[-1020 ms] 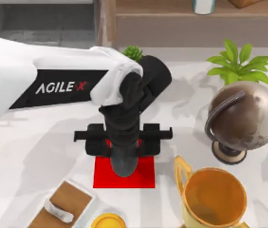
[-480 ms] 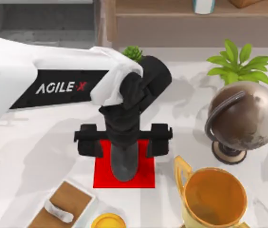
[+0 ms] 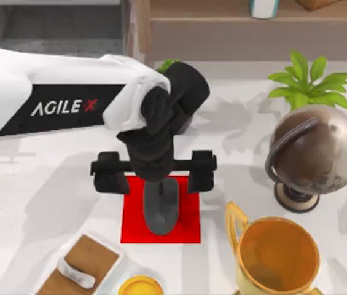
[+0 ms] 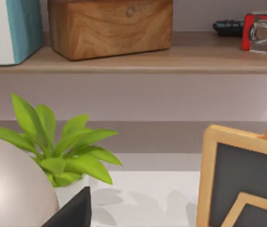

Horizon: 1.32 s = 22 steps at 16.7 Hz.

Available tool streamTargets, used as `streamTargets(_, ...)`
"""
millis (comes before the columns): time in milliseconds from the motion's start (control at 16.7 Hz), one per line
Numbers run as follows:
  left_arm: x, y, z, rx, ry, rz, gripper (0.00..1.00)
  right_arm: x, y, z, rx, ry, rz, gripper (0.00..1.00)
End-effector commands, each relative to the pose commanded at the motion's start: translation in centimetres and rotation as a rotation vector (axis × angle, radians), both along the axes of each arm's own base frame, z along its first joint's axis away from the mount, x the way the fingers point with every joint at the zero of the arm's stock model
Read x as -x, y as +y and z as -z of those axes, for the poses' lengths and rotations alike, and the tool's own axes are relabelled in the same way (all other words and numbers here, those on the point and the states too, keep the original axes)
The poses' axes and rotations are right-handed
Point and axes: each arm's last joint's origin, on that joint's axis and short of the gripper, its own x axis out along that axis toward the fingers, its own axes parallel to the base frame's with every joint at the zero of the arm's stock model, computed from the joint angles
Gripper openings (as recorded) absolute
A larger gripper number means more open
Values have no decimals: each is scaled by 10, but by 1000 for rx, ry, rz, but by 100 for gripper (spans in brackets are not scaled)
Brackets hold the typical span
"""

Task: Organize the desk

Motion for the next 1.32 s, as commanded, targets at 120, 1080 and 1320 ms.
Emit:
streamTargets(120, -16, 22, -5, 60, -60, 19, 100, 0, 0, 0, 0, 0, 0, 100)
streamTargets(1080, -17, 370, -64, -757, -1336, 588, 100, 0, 0, 0, 0, 0, 0, 100)
streamTargets(1320, 32, 413, -42, -1200, -1284, 767, 100, 0, 0, 0, 0, 0, 0, 100)
